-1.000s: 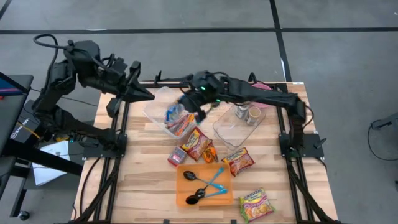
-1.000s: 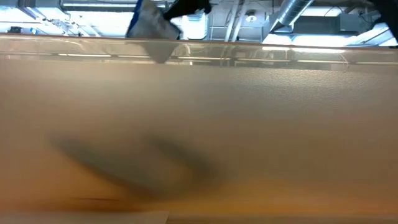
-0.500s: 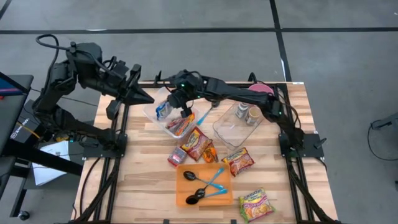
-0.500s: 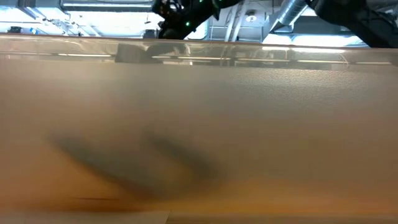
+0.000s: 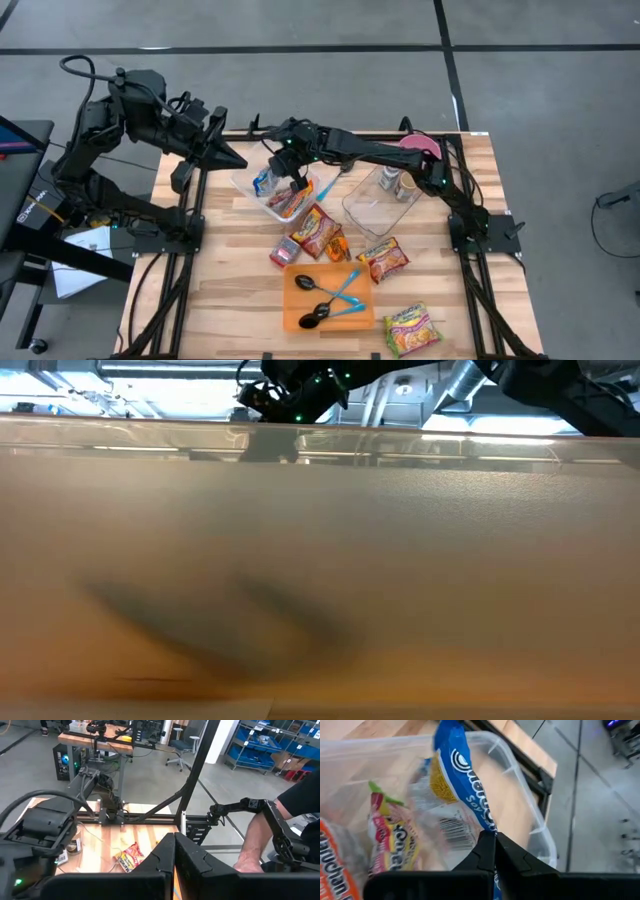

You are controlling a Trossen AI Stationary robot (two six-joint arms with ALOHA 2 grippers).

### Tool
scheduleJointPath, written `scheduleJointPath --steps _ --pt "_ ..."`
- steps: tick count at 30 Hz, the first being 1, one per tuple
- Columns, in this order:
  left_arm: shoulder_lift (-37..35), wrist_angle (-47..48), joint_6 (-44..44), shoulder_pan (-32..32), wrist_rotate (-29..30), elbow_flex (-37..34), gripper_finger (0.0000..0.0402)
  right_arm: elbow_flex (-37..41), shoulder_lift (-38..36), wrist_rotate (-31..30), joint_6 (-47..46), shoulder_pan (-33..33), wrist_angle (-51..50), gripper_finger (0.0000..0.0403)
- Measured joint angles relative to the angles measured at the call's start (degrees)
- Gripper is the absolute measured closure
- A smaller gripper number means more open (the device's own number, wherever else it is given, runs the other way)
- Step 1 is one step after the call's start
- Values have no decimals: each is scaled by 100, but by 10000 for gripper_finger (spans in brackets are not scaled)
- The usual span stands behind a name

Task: Pick & Place Food Item
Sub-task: Put the blue noodle pack into the transparent container

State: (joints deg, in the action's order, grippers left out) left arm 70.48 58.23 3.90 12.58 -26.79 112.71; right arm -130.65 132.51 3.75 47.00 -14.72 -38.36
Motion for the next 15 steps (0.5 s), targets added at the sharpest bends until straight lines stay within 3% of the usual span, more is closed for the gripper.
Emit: scheduleJointPath --steps 15 --pt "0 -12 157 -101 5 0 401 440 0 364 -70 -6 5 403"
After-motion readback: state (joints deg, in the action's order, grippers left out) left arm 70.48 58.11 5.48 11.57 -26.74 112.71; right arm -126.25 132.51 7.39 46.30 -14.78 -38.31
